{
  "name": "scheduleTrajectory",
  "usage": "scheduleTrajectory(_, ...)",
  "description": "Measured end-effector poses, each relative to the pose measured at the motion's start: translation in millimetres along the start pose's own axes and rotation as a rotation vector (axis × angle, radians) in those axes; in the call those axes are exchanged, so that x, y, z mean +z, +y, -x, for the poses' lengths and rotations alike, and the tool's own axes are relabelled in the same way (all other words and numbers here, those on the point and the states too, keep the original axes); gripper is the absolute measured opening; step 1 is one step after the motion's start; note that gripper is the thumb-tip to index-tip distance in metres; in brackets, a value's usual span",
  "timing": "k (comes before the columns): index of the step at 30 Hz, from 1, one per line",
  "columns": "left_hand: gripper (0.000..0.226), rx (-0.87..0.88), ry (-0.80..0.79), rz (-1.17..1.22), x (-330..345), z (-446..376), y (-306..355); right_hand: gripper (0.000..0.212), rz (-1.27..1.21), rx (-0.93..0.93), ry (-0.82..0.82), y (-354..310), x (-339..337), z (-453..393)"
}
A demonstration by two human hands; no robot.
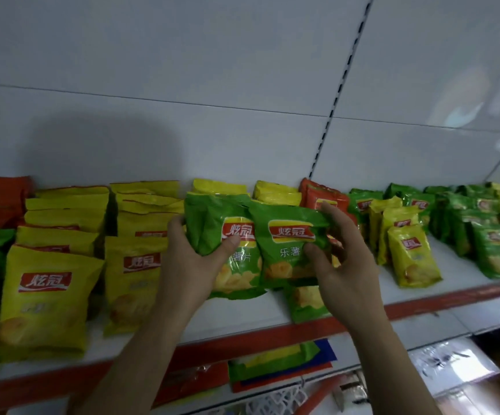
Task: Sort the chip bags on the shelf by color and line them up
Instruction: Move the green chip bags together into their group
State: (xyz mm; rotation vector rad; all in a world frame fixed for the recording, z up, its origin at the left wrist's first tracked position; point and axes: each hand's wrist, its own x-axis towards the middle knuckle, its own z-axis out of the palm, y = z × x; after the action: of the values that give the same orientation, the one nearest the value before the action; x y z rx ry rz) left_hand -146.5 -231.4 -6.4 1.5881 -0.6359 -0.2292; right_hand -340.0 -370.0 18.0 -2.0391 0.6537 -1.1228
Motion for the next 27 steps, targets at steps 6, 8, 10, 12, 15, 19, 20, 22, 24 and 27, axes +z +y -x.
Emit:
scheduleTrajectory(6, 0.065, -0.013, -0.117, 0.079, 51.8, 23.6, 7.1, 0.074, -0.087, 0.101, 0.182, 17.3, -38.5, 19.3)
scheduleTrajectory(8, 0.053, -0.015, -0.143, 0.068, 71.4, 33.3, 16.9, 0.066, -0.079, 0.113, 0.270, 25.5, -55.3, 24.8)
scheduleTrajectory(10, 0.046, -0.012, -0.162, 0.067, 94.9, 43.8, 26.8, 0.052, 0.006, 0.114, 0.343, 35.2, -74.8, 28.8)
scheduleTrajectory(12, 0.046, -0.008, -0.183, 0.071, 122.0, 54.9, 37.9, 0.039, 0.139, 0.072, 0.352, 47.2, -98.0, 31.5)
scheduleTrajectory(15, 0.049, 0.002, -0.211, 0.069, 170.8, 74.9, 51.9, 0.041, 0.280, 0.022, 0.335, 68.4, -141.5, 35.7)
scheduleTrajectory(19, 0.062, -0.004, -0.233, 0.101, 244.1, 103.9, 65.0, 0.064, 0.409, 0.017, 0.255, 111.3, -209.1, 44.0)
scheduleTrajectory(20, 0.066, -0.007, -0.231, 0.109, 261.1, 109.7, 66.8, 0.070, 0.434, 0.041, 0.229, 121.9, -225.5, 46.7)
scheduleTrajectory(22, 0.064, 0.002, -0.240, 0.102, 292.5, 119.5, 69.3, 0.078, 0.470, 0.075, 0.188, 140.8, -256.6, 52.1)
scheduleTrajectory(24, 0.065, -0.001, -0.250, 0.092, 318.6, 126.4, 69.3, 0.082, 0.527, 0.093, 0.133, 154.3, -281.4, 56.8)
scheduleTrajectory(27, 0.071, -0.008, -0.267, 0.079, 351.0, 133.0, 71.0, 0.091, 0.541, 0.075, 0.042, 172.8, -313.4, 58.7)
